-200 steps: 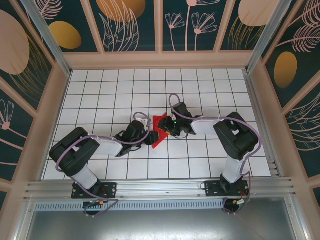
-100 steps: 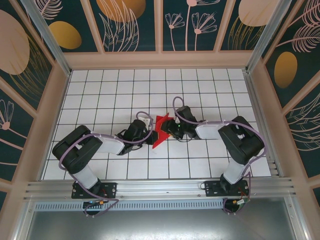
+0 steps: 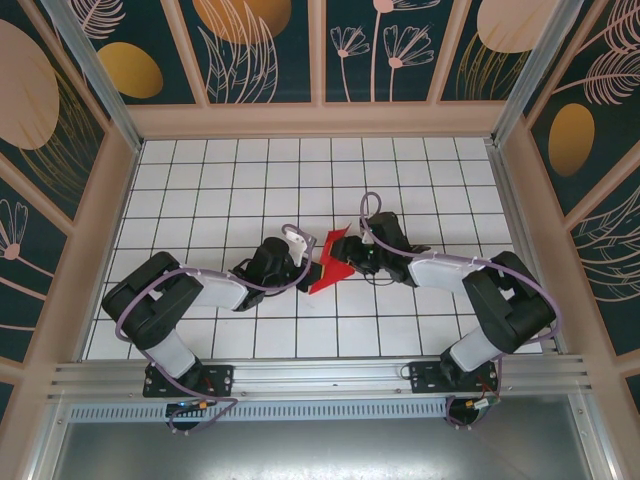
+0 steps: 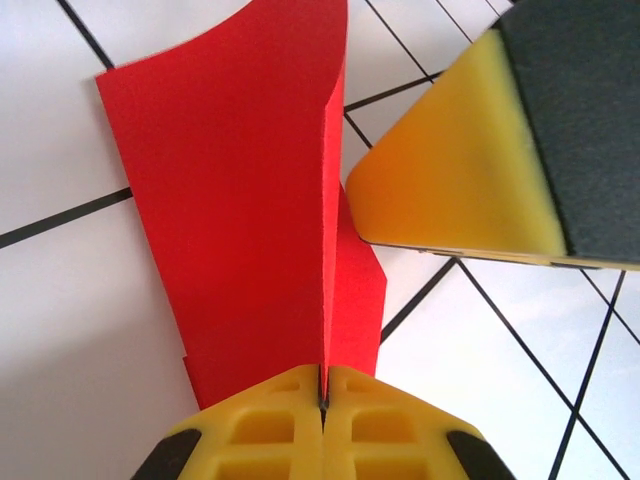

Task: Fold a paper plane with a square sheet of paper (pick it up from the middle)
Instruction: Fourth fold the wing at the center of the table.

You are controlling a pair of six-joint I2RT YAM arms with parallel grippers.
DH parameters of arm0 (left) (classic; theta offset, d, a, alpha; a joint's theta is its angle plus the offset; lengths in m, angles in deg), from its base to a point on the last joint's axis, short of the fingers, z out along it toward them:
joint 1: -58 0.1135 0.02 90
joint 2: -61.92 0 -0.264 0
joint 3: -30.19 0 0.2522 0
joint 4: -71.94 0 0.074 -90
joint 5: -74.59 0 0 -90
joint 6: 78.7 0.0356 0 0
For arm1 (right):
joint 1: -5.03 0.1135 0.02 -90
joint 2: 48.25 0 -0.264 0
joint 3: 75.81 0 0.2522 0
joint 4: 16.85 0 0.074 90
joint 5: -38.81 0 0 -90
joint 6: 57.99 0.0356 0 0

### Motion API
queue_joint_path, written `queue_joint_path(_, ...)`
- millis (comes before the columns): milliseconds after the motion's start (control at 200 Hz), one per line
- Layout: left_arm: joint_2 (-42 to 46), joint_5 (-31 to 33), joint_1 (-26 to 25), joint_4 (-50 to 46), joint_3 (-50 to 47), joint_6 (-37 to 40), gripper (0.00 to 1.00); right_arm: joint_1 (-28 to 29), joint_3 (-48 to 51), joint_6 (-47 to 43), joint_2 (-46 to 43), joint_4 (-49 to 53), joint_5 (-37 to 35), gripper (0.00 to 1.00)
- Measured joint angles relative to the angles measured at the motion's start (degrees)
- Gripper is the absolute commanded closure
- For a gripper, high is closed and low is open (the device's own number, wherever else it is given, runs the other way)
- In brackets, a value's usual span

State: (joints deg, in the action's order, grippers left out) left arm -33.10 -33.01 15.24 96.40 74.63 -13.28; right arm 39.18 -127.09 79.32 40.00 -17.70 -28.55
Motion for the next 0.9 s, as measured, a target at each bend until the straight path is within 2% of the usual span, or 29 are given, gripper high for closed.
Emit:
queue_joint_path(325, -4.6, -3.4, 0.0, 0.6, 0.9, 0.5, 0.95, -0.7, 1.8, -0.5, 2.1, -1.7, 0.6, 0.49)
queue_joint_path(676, -7.9, -7.6, 0.1, 0.8, 2.9, -2.4, 0.95, -1.5, 2.8, -0.3, 4.0, -2.4, 0.6, 0.45)
queue_joint_path(901, -8.0, -9.3, 0.8, 0.8, 3.6, -3.9, 0.91, -1.6, 2.7, -0.1, 4.5, -2.4, 0.3, 0.46)
